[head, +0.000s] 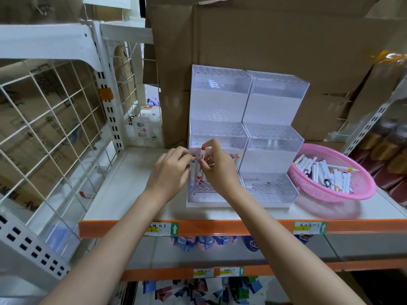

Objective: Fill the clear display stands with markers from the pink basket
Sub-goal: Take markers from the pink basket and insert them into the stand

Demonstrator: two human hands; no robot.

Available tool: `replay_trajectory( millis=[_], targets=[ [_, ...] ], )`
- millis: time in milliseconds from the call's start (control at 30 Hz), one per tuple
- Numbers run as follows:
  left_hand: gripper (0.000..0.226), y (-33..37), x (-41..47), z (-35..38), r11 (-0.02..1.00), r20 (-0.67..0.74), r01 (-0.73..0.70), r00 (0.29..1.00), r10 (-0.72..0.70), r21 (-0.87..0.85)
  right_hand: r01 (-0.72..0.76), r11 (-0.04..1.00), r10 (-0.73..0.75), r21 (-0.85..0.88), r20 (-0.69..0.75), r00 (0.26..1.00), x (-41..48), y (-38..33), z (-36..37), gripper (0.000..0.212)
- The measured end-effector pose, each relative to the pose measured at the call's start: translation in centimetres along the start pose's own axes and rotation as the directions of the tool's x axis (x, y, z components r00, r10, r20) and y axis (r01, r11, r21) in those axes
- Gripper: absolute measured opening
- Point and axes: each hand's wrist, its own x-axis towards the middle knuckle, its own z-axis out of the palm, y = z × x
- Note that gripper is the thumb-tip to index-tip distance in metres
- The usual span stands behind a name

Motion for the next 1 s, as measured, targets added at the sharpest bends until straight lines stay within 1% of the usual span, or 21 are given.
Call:
replay_trajectory(
  millis=[133,200,267,367,433,500,567,667,733,867,1000],
  targets=[
    [0.021,0.1,0.1,-0.2,1.0,-0.001,0.01,1.0,-0.01,0.022,0.001,1.0,-0.001,0.025,0.005,1.0,0.3,0.0,-0.3,0.031],
    [0.02,0.1,0.2,-0.1,1.0,-0.002,0.011,1.0,-0.011,0.025,-0.017,1.0,0.016,0.013,0.031,0.999,0.5,0.1,-0.6,0.029],
    [0.02,0.0,0.2,0.0,1.0,0.001,0.019,1.0,-0.019,0.024,-0.017,1.0,0.019,-0.021,0.083,0.996,0.7,0.2,-0.6,0.03],
    [0.021,0.0,0.2,-0.1,0.999,0.012,0.036,0.999,-0.036,0.023,0.031,0.994,-0.017,-0.104,0.131,0.991,0.4,0.6,-0.3,0.029],
    [0.022,0.0,0.3,-0.1,0.999,0.02,0.034,0.999,-0.035,0.023,0.059,0.986,-0.034,-0.153,0.162,0.986,0.1,1.0,0.0,0.033],
    [0.022,0.0,0.3,-0.2,0.999,0.028,0.03,0.999,-0.031,0.029,0.063,0.986,-0.033,-0.157,0.19,0.981,-0.2,1.2,0.2,0.038],
    [0.023,-0.1,0.3,-0.1,0.999,0.032,0.033,0.999,-0.034,0.031,0.086,0.985,-0.061,-0.152,0.162,0.985,-0.3,1.3,0.3,0.035],
    [0.025,-0.1,0.1,-0.1,0.999,0.034,0.047,0.998,-0.048,0.027,0.141,0.979,-0.129,-0.149,0.089,0.988,0.1,1.1,-0.1,0.021],
    [0.024,0.1,0.1,0.0,0.998,0.032,0.056,0.998,-0.057,0.02,0.133,0.978,-0.122,-0.158,0.079,0.989,0.6,0.9,-0.5,0.012],
    [0.022,0.6,0.1,0.0,0.994,0.02,0.11,0.994,-0.109,-0.024,0.103,0.981,-0.091,-0.166,0.079,0.993,0.9,0.6,-0.7,0.012],
    [0.024,0.7,0.0,-0.1,0.992,0.031,0.125,0.992,-0.124,-0.028,0.088,0.982,-0.077,-0.166,0.069,0.995,0.8,0.6,-0.4,0.013]
  ],
)
